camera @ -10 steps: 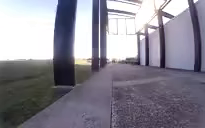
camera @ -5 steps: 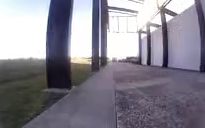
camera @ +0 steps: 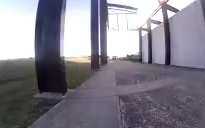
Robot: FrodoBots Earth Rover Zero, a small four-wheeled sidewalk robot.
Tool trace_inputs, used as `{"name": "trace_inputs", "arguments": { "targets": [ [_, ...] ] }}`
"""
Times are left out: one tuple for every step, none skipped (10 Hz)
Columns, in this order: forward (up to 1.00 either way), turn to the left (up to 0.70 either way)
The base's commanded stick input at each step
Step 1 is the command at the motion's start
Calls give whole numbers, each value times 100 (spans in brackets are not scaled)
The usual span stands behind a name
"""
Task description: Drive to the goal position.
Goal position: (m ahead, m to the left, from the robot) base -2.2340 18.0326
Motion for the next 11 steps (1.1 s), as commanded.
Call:
{"name": "trace_inputs", "arguments": {
  "targets": [
    [0,-20],
    [0,-46],
    [0,-70],
    [0,-70],
    [0,-70],
    [0,-70],
    [0,-70],
    [0,-70],
    [0,-70],
    [0,-70],
    [0,-70]
  ]
}}
